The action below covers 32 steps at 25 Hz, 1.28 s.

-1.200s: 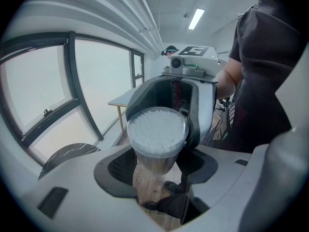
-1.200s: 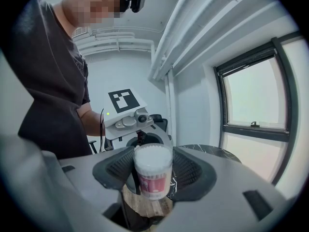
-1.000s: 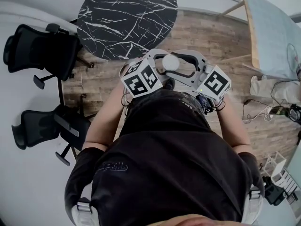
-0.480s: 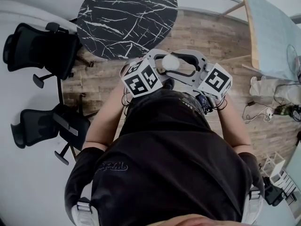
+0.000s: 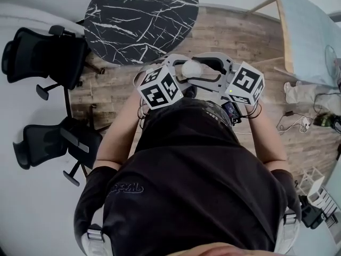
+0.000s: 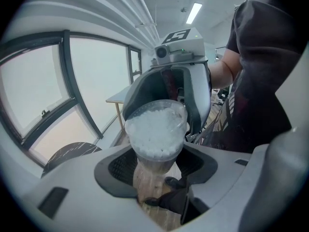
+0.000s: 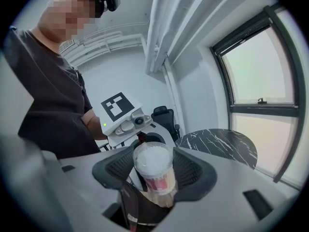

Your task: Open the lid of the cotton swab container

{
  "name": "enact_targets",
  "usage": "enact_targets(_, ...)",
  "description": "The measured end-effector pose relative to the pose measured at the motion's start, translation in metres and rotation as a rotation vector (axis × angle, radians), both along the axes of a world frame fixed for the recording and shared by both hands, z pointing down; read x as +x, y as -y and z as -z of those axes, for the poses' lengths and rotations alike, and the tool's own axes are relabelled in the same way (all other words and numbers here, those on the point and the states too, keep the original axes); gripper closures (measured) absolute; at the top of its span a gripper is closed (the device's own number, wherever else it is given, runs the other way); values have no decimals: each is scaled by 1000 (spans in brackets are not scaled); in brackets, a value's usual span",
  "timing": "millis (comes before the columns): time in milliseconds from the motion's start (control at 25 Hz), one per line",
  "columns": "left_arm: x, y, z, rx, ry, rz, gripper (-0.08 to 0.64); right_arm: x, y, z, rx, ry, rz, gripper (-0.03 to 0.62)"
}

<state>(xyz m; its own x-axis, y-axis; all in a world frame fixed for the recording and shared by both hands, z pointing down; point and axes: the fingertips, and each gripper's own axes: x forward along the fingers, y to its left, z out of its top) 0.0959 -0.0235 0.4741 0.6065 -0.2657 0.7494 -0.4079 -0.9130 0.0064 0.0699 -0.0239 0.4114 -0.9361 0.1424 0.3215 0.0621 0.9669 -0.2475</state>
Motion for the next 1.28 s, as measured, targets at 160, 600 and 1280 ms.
enact_targets(160, 3, -3, -6, -13, 10, -6, 302, 5, 4, 5, 27, 9, -15, 324)
enact_targets(600, 17, -14, -9, -37, -25, -44, 302, 13, 48, 26, 119, 37, -116, 319)
enact_targets(1280, 17, -15, -14, -57, -54, -39, 301, 6, 74, -28, 129, -46, -215, 327)
